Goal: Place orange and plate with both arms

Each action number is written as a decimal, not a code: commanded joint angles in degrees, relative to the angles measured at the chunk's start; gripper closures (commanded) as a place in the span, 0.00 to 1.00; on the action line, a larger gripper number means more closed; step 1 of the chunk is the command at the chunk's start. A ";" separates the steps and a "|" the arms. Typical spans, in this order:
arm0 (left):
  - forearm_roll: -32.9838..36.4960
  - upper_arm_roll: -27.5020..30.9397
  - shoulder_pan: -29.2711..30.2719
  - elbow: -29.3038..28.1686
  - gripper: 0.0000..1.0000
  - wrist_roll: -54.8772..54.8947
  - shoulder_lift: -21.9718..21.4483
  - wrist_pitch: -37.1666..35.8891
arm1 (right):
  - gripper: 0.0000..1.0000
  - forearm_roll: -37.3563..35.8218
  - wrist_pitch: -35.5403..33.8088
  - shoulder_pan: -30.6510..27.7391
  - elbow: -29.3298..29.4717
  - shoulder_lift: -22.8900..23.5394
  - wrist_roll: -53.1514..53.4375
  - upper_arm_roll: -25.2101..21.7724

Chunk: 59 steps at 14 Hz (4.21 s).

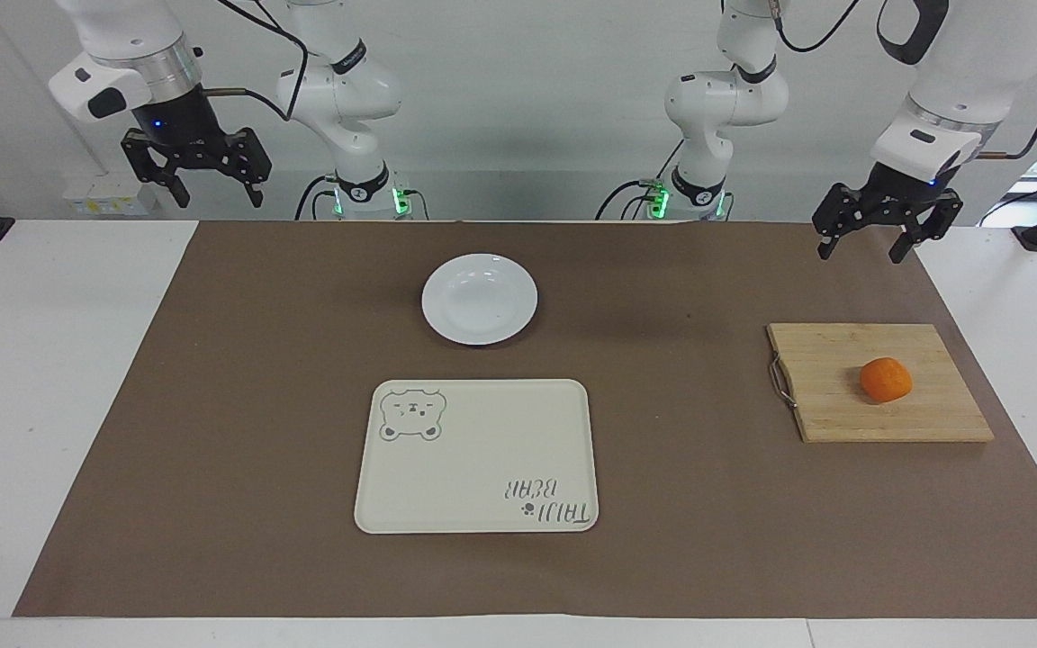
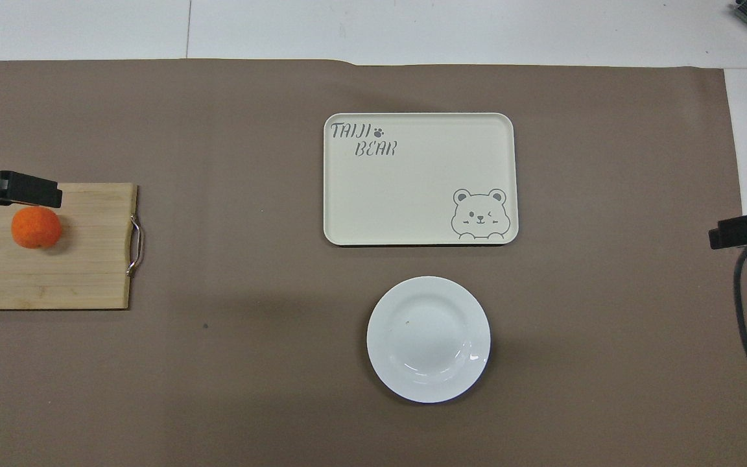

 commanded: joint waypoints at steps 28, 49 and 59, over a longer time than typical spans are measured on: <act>-0.44 0.11 1.49 -1.17 0.00 -0.29 -0.94 -4.20 | 0.00 0.45 0.47 -0.49 -3.86 -2.81 0.29 -0.25; -0.26 0.28 16.97 -20.95 0.00 -4.06 13.81 33.50 | 0.00 0.45 0.39 -0.49 -3.94 -2.81 0.29 -0.33; 0.09 0.37 16.44 -25.17 0.00 -5.21 15.32 38.16 | 0.00 0.45 0.39 -0.58 -3.95 -2.89 0.29 -0.33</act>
